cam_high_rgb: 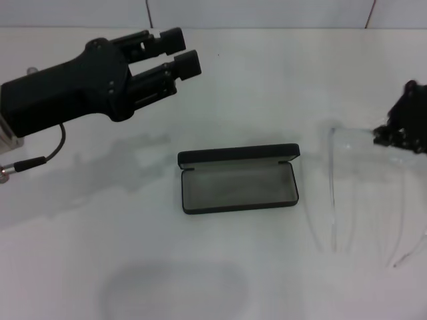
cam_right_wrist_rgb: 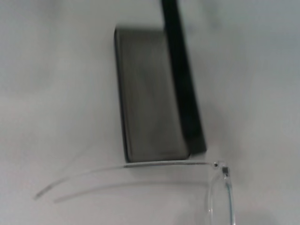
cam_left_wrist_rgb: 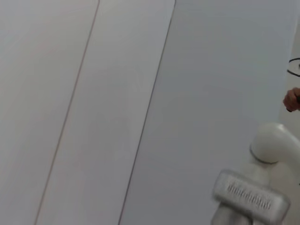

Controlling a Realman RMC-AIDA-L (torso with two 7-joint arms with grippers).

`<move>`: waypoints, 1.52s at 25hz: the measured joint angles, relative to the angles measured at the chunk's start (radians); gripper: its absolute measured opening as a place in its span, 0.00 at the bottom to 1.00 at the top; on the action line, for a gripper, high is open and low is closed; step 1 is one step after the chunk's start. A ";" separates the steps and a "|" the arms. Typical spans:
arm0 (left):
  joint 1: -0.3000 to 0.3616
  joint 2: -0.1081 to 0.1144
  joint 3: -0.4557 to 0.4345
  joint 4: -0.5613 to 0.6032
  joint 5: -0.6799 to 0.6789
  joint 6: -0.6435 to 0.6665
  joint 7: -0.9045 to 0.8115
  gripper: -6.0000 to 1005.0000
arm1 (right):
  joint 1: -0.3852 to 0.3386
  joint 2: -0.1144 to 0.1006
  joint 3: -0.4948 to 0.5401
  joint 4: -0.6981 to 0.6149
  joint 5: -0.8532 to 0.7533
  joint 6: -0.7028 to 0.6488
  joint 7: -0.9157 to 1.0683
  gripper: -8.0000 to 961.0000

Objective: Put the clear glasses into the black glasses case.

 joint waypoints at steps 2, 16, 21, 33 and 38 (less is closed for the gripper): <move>0.000 -0.001 0.000 0.000 0.000 0.017 0.000 0.41 | -0.044 0.000 0.066 -0.086 0.091 -0.058 0.005 0.06; -0.061 -0.002 0.086 -0.049 -0.120 0.251 0.039 0.26 | -0.275 0.008 0.147 -0.120 0.758 -0.071 0.000 0.06; -0.064 -0.006 0.125 -0.054 -0.129 0.259 0.063 0.17 | -0.242 0.004 0.138 0.118 0.887 -0.078 -0.121 0.06; -0.106 -0.006 0.167 -0.130 -0.164 0.258 0.131 0.16 | -0.100 0.008 0.060 0.490 0.951 -0.084 -0.303 0.06; -0.119 -0.007 0.165 -0.179 -0.169 0.250 0.143 0.16 | -0.079 0.011 0.043 0.520 0.967 -0.086 -0.324 0.06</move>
